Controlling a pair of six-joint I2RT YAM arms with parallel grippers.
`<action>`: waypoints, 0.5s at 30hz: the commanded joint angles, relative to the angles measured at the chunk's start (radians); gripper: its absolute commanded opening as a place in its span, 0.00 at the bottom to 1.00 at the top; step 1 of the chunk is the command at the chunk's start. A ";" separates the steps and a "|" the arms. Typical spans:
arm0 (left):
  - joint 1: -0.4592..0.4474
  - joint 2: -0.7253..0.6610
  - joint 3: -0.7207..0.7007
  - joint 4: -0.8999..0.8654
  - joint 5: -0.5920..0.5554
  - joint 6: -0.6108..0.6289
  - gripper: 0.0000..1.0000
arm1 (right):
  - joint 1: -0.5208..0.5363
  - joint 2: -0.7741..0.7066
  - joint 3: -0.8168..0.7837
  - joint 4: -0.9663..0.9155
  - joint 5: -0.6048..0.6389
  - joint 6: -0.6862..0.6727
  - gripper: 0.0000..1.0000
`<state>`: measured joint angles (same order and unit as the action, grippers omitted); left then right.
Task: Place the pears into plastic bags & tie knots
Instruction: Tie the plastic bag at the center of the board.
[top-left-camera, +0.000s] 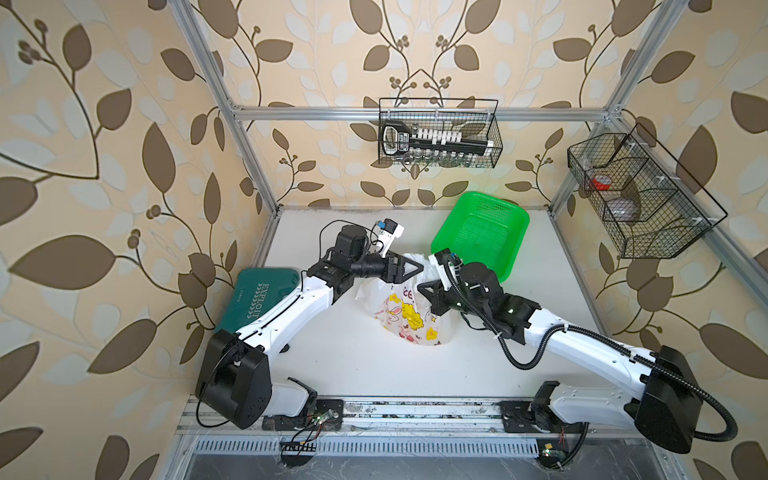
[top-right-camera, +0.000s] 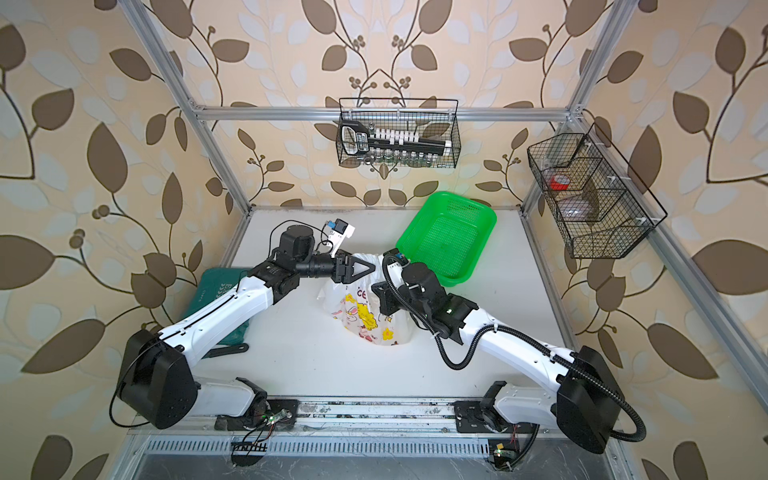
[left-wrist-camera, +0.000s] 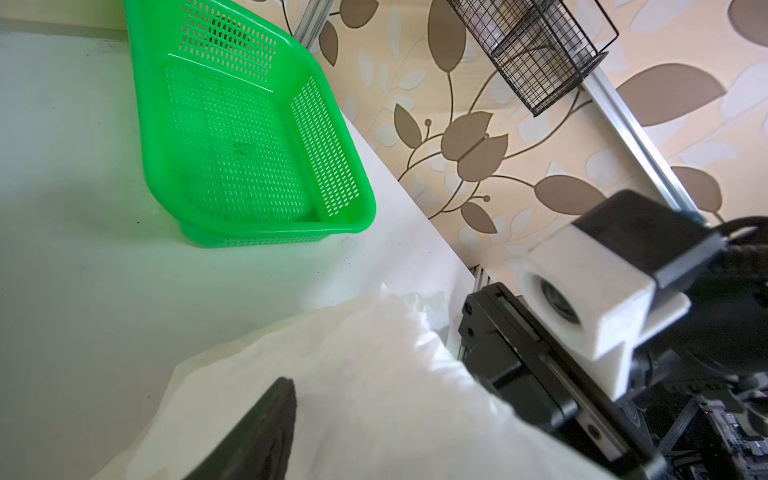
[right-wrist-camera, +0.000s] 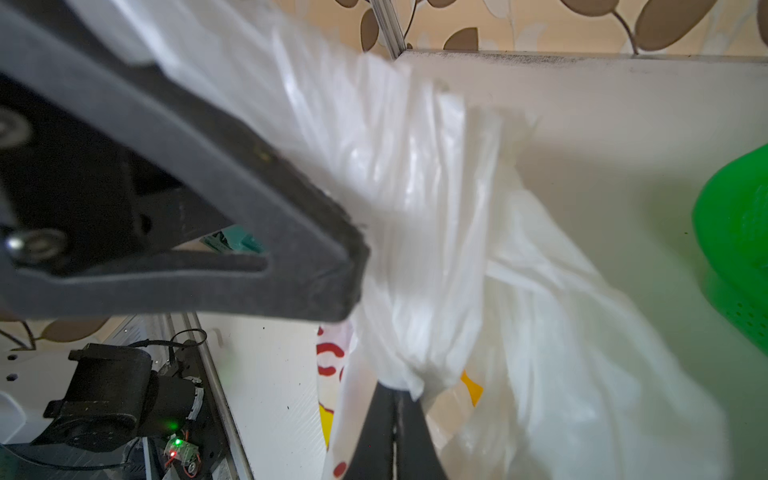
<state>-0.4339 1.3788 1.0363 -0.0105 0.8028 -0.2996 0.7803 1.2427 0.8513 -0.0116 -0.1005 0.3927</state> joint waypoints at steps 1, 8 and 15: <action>-0.016 0.007 0.045 0.057 0.007 -0.002 0.57 | -0.003 -0.009 -0.019 -0.002 0.001 0.004 0.00; -0.025 0.021 0.046 0.105 0.054 -0.004 0.01 | -0.003 -0.008 -0.028 0.004 0.002 0.003 0.00; -0.025 -0.017 0.022 0.149 0.052 -0.012 0.00 | -0.015 -0.007 -0.031 -0.004 0.022 0.011 0.00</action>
<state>-0.4469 1.4025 1.0466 0.0475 0.8345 -0.3145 0.7753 1.2427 0.8406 -0.0036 -0.0956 0.3931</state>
